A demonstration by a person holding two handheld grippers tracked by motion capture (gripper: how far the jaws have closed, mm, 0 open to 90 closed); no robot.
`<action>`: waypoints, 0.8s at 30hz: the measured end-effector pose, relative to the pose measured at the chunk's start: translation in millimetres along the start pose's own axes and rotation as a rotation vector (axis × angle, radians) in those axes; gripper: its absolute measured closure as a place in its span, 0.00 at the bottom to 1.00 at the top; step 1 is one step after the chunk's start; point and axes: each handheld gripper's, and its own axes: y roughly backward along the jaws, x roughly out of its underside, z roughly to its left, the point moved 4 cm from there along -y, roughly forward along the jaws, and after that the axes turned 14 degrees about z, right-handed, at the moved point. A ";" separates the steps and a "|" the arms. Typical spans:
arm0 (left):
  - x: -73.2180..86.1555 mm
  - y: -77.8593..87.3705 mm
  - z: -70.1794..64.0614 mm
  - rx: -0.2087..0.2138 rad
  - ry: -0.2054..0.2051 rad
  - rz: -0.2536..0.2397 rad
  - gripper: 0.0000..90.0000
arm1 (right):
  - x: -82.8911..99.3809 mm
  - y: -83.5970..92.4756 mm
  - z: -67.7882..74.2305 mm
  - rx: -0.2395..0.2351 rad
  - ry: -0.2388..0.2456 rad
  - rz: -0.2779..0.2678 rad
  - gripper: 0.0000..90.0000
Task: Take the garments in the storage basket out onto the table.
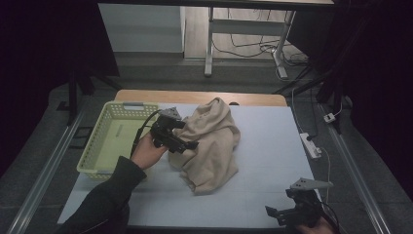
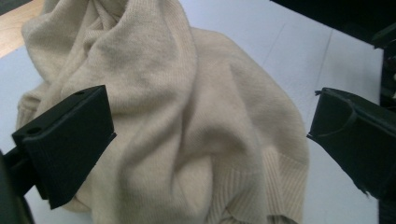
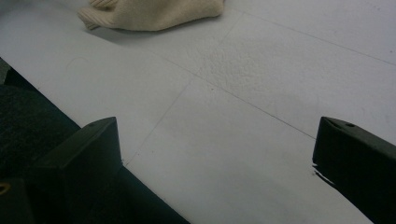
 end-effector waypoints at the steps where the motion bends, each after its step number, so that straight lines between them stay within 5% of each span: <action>1: 2.2 1.6 -1.0 0.003 0.000 -0.001 0.00 | 0.0 0.0 0.0 0.000 0.000 0.000 0.01; 24: 39.4 21.9 -25.5 0.008 0.030 -0.019 0.00 | 0.4 1.7 0.0 -0.007 0.008 -0.016 0.01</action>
